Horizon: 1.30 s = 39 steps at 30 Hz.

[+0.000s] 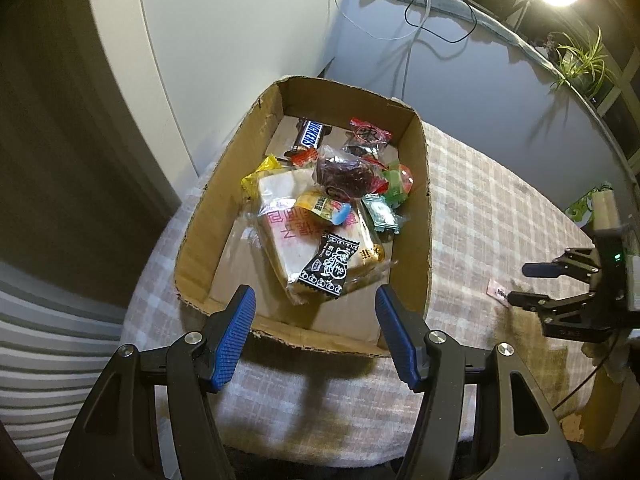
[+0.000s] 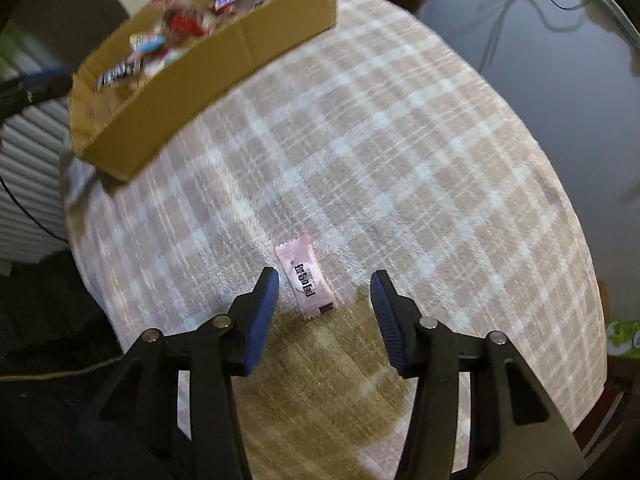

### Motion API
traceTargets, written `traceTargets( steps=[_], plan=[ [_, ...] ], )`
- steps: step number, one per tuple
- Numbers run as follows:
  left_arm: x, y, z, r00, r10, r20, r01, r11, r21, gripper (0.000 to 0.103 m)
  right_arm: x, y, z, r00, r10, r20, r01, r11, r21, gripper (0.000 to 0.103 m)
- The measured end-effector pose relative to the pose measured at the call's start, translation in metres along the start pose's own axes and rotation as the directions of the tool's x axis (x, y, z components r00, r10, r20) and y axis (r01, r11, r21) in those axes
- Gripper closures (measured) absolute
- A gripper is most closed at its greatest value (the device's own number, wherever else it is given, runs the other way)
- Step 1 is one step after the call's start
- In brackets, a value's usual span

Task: Organize snacks
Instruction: 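Reach the right tool to the pink packet and grasp it, then carry the pink packet into the box with the right tool and release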

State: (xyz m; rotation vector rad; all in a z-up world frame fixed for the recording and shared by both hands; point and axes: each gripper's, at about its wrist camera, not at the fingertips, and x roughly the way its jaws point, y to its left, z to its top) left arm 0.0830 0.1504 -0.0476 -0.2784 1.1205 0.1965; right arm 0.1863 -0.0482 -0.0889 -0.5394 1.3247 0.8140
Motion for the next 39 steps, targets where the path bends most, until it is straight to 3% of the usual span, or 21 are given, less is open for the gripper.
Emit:
traceTargets(
  steps=[5,8,16,19,31,39],
  plan=[
    [0.0,0.003,-0.001,1.0,0.001,-0.001,-0.001,1.0,-0.005,0.041,0.012,0.007,0.004,1.0,-0.002,-0.019,0.001,1.0,-0.029,0.053],
    [0.0,0.004,-0.001,1.0,0.001,-0.002,-0.001,1.0,-0.008,0.041,0.022,0.008,0.006,0.999,-0.014,-0.041,0.012,0.999,-0.044,0.064],
    [0.004,0.004,-0.001,1.0,-0.003,-0.012,0.003,1.0,-0.013,0.041,0.033,0.015,0.003,0.999,-0.01,-0.04,0.008,0.999,-0.043,0.065],
    [0.003,0.004,-0.001,1.0,-0.005,-0.011,0.005,1.0,-0.011,0.041,0.031,0.014,0.002,0.999,-0.009,-0.038,0.007,0.999,-0.036,0.083],
    [0.005,0.001,0.0,1.0,-0.007,-0.008,0.007,1.0,-0.012,0.041,0.019,-0.002,0.001,0.999,0.03,-0.009,-0.03,0.998,0.05,0.084],
    [0.006,0.003,-0.002,1.0,-0.001,-0.009,0.001,1.0,-0.022,0.041,-0.023,-0.003,0.018,0.998,0.033,0.05,-0.037,0.996,0.083,0.084]
  ],
)
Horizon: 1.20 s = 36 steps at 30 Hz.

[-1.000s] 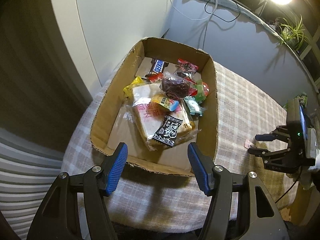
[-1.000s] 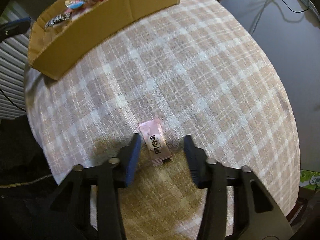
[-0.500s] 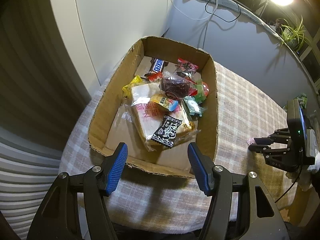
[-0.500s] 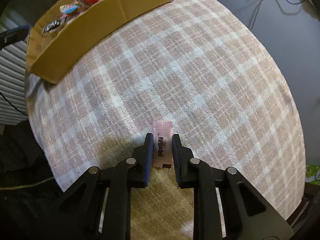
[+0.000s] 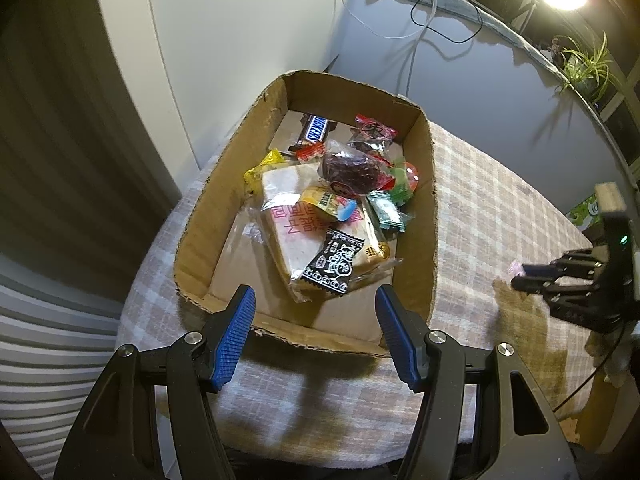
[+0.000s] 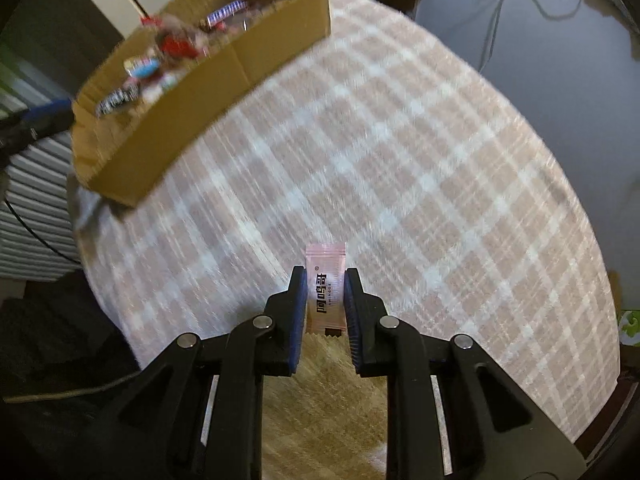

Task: Organize snacks
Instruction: 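Carry the pink packet into the box with the right tool and release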

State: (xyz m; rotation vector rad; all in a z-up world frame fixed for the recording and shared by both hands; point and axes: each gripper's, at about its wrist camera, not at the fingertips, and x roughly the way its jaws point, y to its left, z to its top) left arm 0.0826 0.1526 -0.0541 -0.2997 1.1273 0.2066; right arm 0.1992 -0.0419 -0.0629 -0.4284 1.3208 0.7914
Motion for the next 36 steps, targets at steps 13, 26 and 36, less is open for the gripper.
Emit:
traceTargets(
  steps=[13,26,36],
  plan=[
    [-0.005,0.011,0.001,1.0,0.02,0.017,-0.019,1.0,-0.02,0.041,-0.035,0.076,0.077,0.992,0.065,0.104,-0.055,0.994,-0.089,0.084],
    [-0.006,0.018,0.005,0.999,0.03,0.032,-0.029,0.999,-0.033,0.041,-0.008,0.118,0.123,0.994,0.067,0.083,-0.055,0.989,-0.138,0.084],
    [-0.004,0.025,0.008,0.999,0.042,0.03,-0.041,0.998,-0.05,0.041,0.003,0.126,0.137,0.997,0.037,0.073,-0.029,0.994,-0.11,0.084]
  ],
)
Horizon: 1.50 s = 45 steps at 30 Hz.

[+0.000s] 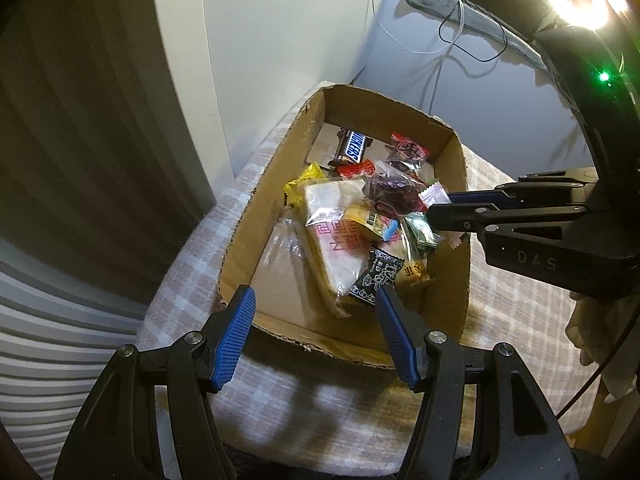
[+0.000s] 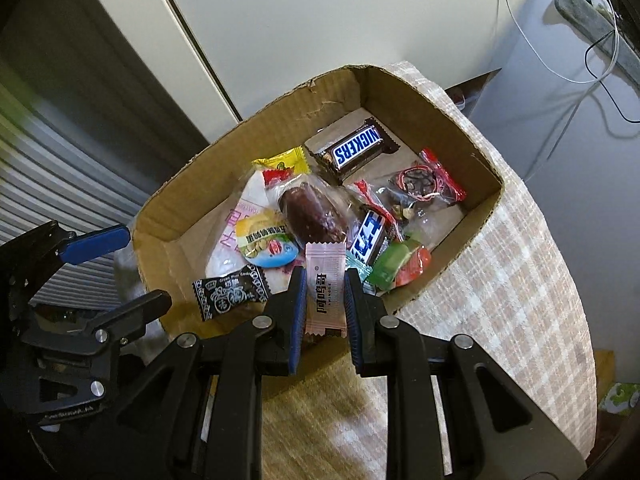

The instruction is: Organize snacks

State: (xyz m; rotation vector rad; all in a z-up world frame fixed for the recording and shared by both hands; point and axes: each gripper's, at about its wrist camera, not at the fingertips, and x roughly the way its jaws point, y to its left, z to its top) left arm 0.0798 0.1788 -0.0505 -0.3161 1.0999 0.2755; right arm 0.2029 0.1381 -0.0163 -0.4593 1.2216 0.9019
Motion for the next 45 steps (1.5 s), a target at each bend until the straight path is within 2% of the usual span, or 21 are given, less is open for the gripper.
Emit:
traceTargets(
  steps=[10,14,15,23,26,34,43,44,45],
  plan=[
    [0.002,0.0,0.002,1.0,0.008,-0.004,-0.008,1.0,0.001,0.041,-0.004,0.002,0.007,1.0,-0.019,0.016,0.019,1.0,-0.01,0.082],
    [0.002,0.002,0.002,1.0,0.011,-0.003,-0.011,1.0,-0.003,0.041,-0.008,0.004,0.008,0.999,-0.033,0.032,0.033,0.999,-0.01,0.059],
    [0.002,0.002,0.003,1.0,0.012,-0.003,-0.012,1.0,-0.005,0.041,-0.009,0.004,0.008,0.999,-0.033,0.037,0.034,0.999,-0.011,0.057],
    [-0.001,-0.001,0.003,1.0,0.019,0.002,-0.019,1.0,-0.007,0.041,-0.023,0.004,0.004,0.997,-0.054,0.061,0.054,0.999,-0.004,0.055],
    [-0.005,-0.003,0.003,1.0,0.019,0.008,-0.019,1.0,-0.007,0.041,-0.031,0.003,-0.002,0.995,-0.064,0.08,0.063,0.998,0.006,0.042],
    [-0.025,-0.013,-0.005,0.999,0.015,0.038,-0.015,1.0,-0.001,0.041,-0.065,-0.007,-0.029,0.987,-0.099,0.128,0.094,0.994,0.048,0.041],
    [-0.052,-0.03,-0.025,0.996,0.047,0.072,-0.048,0.999,0.012,0.041,-0.099,-0.015,-0.071,0.972,-0.142,0.185,0.127,0.987,0.094,0.04],
    [-0.054,-0.031,-0.027,0.996,0.05,0.075,-0.051,0.999,0.013,0.041,-0.103,-0.015,-0.075,0.97,-0.149,0.191,0.133,0.987,0.095,0.039],
    [-0.057,-0.033,-0.03,0.995,0.055,0.082,-0.057,0.998,0.013,0.041,-0.107,-0.015,-0.08,0.966,-0.161,0.2,0.143,0.985,0.1,0.03]
  ],
)
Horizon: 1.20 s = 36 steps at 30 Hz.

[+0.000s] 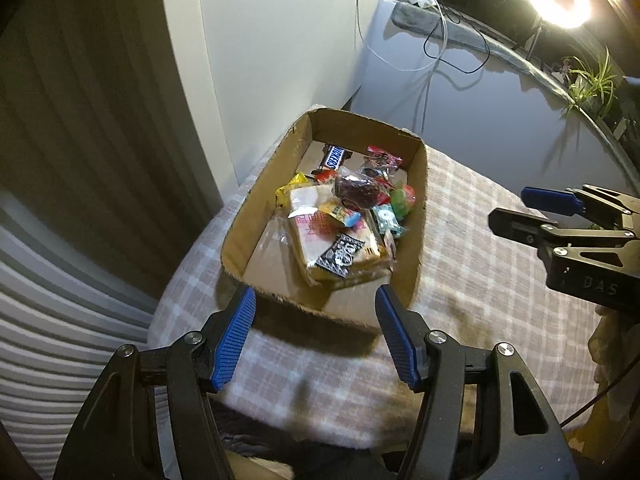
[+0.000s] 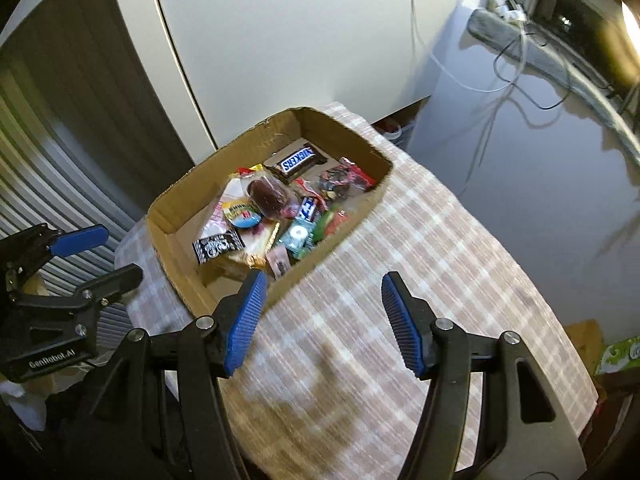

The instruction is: Organize snacks

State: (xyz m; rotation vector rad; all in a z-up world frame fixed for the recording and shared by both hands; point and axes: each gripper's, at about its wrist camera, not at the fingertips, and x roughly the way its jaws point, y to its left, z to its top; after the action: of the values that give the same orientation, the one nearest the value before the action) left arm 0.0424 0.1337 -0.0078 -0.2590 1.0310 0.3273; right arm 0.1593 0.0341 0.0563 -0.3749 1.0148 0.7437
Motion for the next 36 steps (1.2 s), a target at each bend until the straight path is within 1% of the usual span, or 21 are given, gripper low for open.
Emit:
traceTargets(
  steps=[2,3,8,13,21,36],
  plan=[
    [-0.007,-0.002,-0.006,1.0,0.008,0.006,-0.008,1.0,-0.006,0.041,-0.011,-0.004,-0.009,0.999,-0.019,0.031,0.019,1.0,0.011,0.016],
    [-0.009,-0.003,-0.008,1.0,0.007,0.009,-0.007,1.0,-0.007,0.041,-0.015,-0.005,-0.014,0.999,-0.022,0.043,0.021,1.0,0.019,0.015],
    [-0.02,-0.011,-0.014,1.0,-0.001,0.023,0.001,1.0,0.002,0.041,-0.026,-0.013,-0.028,0.998,-0.029,0.052,0.026,0.998,0.052,0.015],
    [-0.028,-0.019,-0.016,0.999,-0.009,0.039,0.008,1.0,0.016,0.041,-0.036,-0.014,-0.035,0.997,-0.036,0.066,0.032,0.997,0.071,0.015],
    [-0.03,-0.02,-0.019,0.999,-0.023,0.037,0.022,1.0,0.02,0.04,-0.043,-0.01,-0.037,0.996,-0.044,0.078,0.04,0.997,0.064,0.015],
    [-0.029,-0.022,-0.015,0.999,-0.014,0.035,0.013,1.0,0.024,0.04,-0.041,-0.007,-0.037,0.996,-0.045,0.073,0.041,0.998,0.052,0.015]
  ],
)
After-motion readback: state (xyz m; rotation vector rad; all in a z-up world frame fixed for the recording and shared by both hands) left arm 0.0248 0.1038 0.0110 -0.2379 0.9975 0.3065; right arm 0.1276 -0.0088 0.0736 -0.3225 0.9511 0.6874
